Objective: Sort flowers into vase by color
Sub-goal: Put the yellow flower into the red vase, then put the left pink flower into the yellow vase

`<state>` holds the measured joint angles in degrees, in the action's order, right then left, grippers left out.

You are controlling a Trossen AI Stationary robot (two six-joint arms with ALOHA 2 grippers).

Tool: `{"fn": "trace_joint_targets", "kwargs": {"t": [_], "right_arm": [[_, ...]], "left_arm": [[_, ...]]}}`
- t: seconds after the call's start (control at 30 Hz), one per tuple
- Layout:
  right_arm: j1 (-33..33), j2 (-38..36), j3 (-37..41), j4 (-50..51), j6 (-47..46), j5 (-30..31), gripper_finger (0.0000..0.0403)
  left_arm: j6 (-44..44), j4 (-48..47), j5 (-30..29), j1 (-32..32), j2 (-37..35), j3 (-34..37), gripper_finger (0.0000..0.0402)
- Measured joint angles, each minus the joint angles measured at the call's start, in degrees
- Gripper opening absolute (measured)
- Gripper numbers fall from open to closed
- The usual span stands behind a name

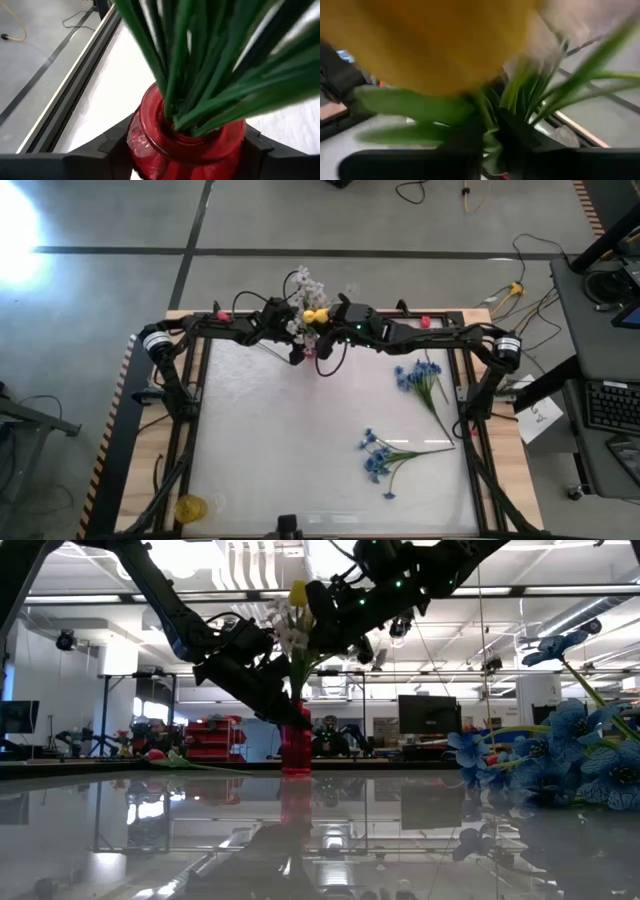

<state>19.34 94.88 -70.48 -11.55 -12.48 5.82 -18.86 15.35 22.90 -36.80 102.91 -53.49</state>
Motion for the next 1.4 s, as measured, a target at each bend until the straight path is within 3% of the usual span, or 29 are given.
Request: {"fn": "trace_joint_targets", "kwargs": {"t": [0.23, 0.37, 0.73, 0.93, 1.07, 1.17, 1.4], "right_arm": [[-0.56, -3.35, -3.11, 6.06, 0.33, 0.20, 0.0155], [-0.83, -5.44, -5.67, 11.34, 0.56, 0.24, 0.0202], [-1.68, -10.92, -10.71, 28.73, 3.06, 0.22, 0.0302], [-2.83, -15.94, -10.75, 36.82, 2.15, 0.34, 0.0324], [-4.80, -20.15, -10.75, 44.00, 0.29, 1.74, 0.0321], [-7.06, -23.66, -10.73, 47.85, -0.63, 5.08, 0.0315], [-9.00, -30.13, -10.73, 48.42, -1.06, 10.39, 0.0302]], "left_arm": [[1.36, -0.60, -2.30, 0.00, -1.71, -0.11, 0.0312], [1.56, -2.77, -3.45, -0.11, -3.65, -0.11, 0.0344], [1.44, -17.05, -6.83, -0.11, -9.48, -0.11, 0.0354], [2.03, -30.00, -12.58, -0.13, -16.45, 0.05, 0.0351], [11.95, -38.37, -20.25, -0.27, -21.73, 2.01, 0.0341], [21.97, -38.72, -26.20, -1.24, -24.82, 6.20, 0.0331], [56.46, -35.03, -42.96, -6.82, -24.55, 12.62, 0.0310]]}}
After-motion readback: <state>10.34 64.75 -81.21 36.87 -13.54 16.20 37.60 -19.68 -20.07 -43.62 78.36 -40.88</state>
